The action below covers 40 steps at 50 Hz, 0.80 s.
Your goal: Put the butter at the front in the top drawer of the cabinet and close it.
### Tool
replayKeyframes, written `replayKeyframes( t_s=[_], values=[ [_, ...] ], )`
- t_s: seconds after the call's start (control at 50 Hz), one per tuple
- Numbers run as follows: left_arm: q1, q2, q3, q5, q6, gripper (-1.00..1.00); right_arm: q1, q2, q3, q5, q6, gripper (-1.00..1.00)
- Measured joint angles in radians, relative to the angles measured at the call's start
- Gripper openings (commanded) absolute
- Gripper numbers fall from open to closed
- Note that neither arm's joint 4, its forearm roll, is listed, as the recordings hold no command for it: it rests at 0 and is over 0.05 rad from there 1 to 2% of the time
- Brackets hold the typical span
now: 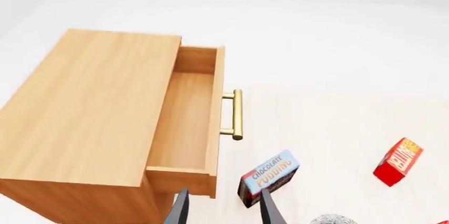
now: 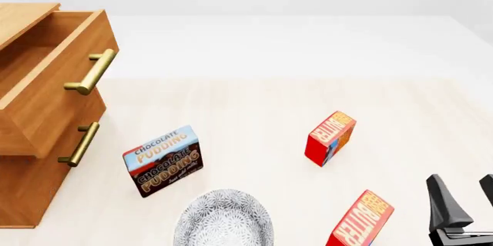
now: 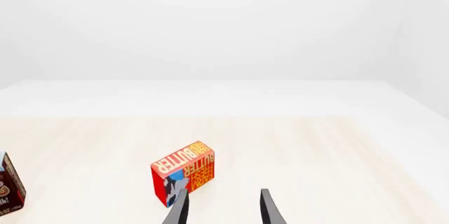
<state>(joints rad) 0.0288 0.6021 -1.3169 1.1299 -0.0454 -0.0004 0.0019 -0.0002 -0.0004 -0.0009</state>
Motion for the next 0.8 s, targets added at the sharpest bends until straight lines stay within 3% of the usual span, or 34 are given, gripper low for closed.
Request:
replayKeyframes(
  t_s=[0.22,0.8],
  values=[
    [0.011,0.106,-0.036,-0.001,-0.001,1.00,0.000,0.000,0.000,0.000,0.000,1.00],
    [0.048,0.264,0.054,-0.130,-0.014,1.00,0.000,0.000,0.000,0.000,0.000,1.00]
  ],
)
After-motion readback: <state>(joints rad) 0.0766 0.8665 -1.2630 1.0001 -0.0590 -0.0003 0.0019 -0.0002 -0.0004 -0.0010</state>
